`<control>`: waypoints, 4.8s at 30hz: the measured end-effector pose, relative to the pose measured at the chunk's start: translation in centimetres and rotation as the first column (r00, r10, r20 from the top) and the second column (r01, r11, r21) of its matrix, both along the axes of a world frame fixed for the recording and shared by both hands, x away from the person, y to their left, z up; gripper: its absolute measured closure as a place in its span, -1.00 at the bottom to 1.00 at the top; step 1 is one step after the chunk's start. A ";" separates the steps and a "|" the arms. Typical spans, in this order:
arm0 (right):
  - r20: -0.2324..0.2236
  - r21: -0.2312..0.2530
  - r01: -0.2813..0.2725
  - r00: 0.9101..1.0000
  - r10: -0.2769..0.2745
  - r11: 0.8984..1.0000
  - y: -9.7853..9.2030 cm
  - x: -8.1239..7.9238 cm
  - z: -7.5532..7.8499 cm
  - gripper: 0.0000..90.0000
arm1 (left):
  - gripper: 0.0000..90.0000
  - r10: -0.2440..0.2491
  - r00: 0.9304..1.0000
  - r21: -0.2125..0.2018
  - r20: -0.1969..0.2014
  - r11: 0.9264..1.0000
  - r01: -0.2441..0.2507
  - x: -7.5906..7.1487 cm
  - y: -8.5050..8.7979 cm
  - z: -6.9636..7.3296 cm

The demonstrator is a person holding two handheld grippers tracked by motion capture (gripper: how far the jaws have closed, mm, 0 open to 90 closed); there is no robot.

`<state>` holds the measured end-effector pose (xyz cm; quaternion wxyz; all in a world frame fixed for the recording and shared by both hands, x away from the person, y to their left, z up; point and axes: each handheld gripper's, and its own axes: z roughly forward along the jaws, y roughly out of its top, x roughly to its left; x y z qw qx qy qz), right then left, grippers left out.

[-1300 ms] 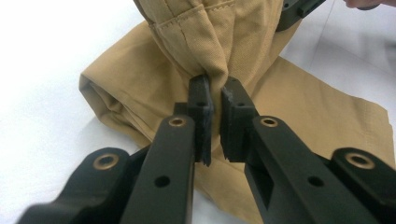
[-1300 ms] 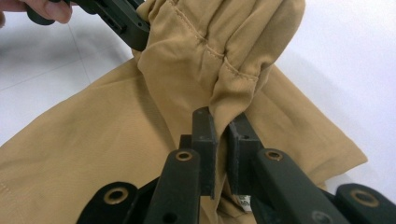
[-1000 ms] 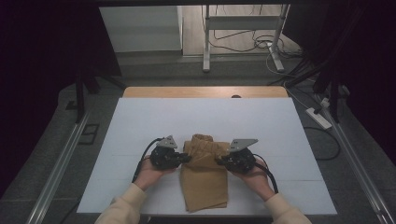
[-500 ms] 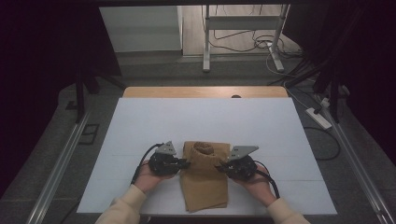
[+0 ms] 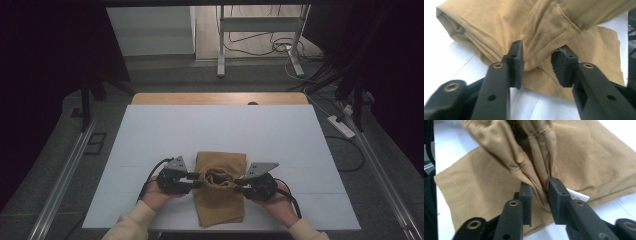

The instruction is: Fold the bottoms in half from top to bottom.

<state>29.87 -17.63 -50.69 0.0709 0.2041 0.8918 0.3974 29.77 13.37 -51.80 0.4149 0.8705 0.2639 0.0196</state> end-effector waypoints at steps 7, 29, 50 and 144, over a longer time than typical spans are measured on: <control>0.001 0.013 0.037 0.999 -0.037 0.999 -1.6 -0.9 0.5 0.28 | -0.08 0.008 1.000 0.010 0.004 1.000 -0.008 -1.5 1.4 0.3; -0.035 0.018 0.156 0.987 -0.156 0.988 -2.5 2.1 0.7 -0.03 | -0.28 0.152 0.988 -0.044 -0.027 0.987 -0.153 1.6 1.8 1.2; -0.039 0.011 0.225 0.974 -0.224 0.974 -1.1 7.3 1.0 -0.09 | -0.31 0.213 0.975 0.020 -0.064 0.977 -0.212 7.2 0.0 0.8; -0.012 -0.052 0.247 0.969 -0.247 0.968 1.4 14.7 2.1 0.77 | 0.69 0.155 0.987 0.027 -0.047 0.988 -0.154 14.9 -1.9 1.6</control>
